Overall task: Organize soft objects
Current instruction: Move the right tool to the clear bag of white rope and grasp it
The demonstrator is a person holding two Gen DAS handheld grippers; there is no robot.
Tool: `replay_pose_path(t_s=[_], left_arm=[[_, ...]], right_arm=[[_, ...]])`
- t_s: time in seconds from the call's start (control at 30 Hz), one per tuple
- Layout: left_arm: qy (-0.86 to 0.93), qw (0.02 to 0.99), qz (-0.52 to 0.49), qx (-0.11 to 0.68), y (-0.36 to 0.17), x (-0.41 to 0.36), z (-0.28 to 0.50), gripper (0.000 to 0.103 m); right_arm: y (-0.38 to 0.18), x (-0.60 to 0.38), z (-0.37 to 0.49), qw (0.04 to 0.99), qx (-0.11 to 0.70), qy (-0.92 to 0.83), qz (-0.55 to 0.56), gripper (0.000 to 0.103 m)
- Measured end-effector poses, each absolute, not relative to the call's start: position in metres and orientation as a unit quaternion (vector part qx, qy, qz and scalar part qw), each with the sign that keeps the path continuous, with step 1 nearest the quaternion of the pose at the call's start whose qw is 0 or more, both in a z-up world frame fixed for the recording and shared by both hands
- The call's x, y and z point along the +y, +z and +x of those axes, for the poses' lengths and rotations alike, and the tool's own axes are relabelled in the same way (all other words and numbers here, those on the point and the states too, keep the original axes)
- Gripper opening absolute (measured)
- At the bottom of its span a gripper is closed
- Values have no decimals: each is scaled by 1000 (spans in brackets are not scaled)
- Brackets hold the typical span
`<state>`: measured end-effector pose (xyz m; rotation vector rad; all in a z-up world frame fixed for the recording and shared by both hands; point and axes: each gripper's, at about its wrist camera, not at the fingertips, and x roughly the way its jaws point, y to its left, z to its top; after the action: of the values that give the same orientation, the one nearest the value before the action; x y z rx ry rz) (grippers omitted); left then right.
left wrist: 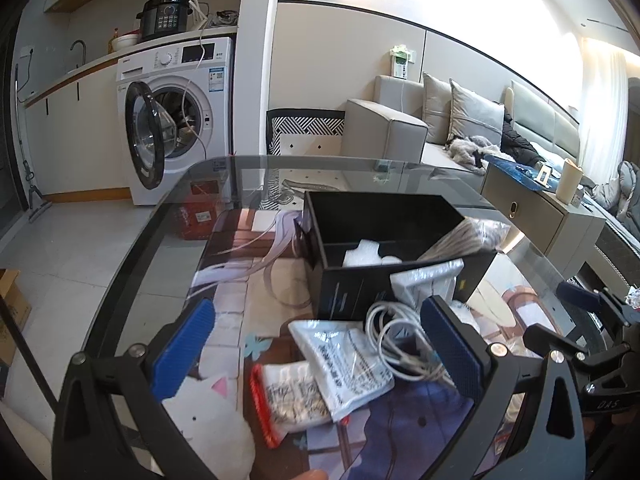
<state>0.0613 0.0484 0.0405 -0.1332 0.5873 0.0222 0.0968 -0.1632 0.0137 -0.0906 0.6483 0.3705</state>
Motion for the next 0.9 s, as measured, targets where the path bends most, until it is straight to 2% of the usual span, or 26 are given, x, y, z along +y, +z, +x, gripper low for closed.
replay_pose_path(t_s=[0.9], left_arm=[[10,944,-60,325,11,41,51,103]], right_arm=[[-28,-166,85,901,381,199,-52,103]])
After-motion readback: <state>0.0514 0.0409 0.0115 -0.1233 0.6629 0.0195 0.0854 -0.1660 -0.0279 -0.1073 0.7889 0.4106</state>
